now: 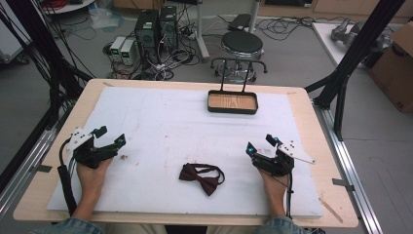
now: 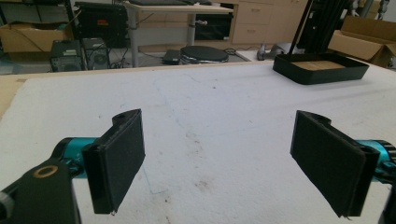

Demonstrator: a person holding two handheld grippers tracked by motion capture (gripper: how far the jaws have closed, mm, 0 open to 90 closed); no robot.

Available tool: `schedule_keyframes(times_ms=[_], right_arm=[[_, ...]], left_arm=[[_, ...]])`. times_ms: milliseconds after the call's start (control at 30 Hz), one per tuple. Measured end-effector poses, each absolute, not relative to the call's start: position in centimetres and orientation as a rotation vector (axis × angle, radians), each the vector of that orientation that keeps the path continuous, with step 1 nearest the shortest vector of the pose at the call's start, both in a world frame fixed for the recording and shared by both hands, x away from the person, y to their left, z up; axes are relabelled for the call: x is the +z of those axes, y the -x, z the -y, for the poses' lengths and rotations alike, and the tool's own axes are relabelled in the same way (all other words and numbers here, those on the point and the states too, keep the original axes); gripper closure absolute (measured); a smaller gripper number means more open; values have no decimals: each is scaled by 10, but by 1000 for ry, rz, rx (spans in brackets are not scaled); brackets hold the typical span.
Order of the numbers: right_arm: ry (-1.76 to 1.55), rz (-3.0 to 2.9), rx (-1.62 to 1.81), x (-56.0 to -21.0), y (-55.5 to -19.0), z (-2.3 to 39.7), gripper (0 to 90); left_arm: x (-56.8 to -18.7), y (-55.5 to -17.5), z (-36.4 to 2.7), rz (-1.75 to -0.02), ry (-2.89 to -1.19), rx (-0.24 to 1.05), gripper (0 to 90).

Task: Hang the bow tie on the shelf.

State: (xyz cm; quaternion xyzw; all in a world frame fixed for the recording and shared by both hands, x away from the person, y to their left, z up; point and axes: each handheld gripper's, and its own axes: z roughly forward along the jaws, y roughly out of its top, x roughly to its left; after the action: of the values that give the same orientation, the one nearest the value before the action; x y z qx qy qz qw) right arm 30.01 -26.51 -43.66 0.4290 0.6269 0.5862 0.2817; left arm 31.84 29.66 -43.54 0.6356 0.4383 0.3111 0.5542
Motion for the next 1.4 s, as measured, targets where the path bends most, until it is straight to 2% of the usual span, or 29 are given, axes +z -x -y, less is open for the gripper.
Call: schedule_keyframes(times_ms=[567, 1200, 1233, 1400], right_arm=[[-1119, -1737, 1578, -438, -302, 261, 168], [-921, -2009, 1598, -440, -303, 233, 180], [-897, -2042, 1608, -440, -303, 230, 212], [-835, -2114, 1641, -441, -301, 219, 214]], left_arm=[[-436, -319, -297, -1037, -1497, 730, 183], [-437, -320, -296, -1036, -1498, 731, 192], [-437, -320, -296, -1037, -1499, 734, 192], [-437, -320, -296, -1037, -1502, 732, 192]])
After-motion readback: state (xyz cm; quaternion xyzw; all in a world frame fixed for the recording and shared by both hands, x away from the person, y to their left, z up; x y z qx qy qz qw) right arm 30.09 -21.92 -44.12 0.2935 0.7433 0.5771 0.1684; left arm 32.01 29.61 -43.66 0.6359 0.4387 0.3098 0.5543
